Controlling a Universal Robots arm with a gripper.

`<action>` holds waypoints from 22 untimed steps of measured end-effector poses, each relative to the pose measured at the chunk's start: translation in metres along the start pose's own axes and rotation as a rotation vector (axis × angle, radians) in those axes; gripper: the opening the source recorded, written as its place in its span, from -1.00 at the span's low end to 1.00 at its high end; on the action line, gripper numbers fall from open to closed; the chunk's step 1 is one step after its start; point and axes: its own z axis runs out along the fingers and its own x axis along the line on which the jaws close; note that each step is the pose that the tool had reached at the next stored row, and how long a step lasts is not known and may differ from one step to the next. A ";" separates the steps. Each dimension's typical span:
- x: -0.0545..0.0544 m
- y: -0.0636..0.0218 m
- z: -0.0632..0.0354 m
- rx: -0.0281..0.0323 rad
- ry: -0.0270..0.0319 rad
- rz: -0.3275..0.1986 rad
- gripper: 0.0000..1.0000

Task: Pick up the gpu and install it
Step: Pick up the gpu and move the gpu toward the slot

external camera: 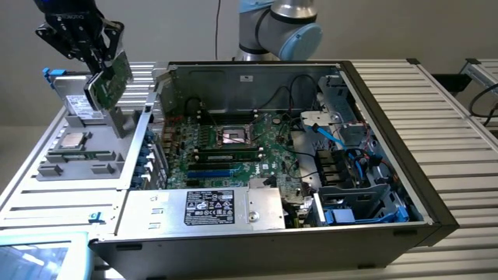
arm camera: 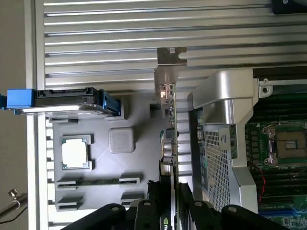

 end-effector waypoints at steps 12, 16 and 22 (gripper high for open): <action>-0.001 0.0030 -0.0502 -0.0006 -0.0094 -0.001 -0.44; -0.002 0.0041 -0.0683 -0.0009 -0.0119 -0.001 -0.44; -0.002 0.0056 -0.0954 -0.0009 -0.0133 -0.002 -0.44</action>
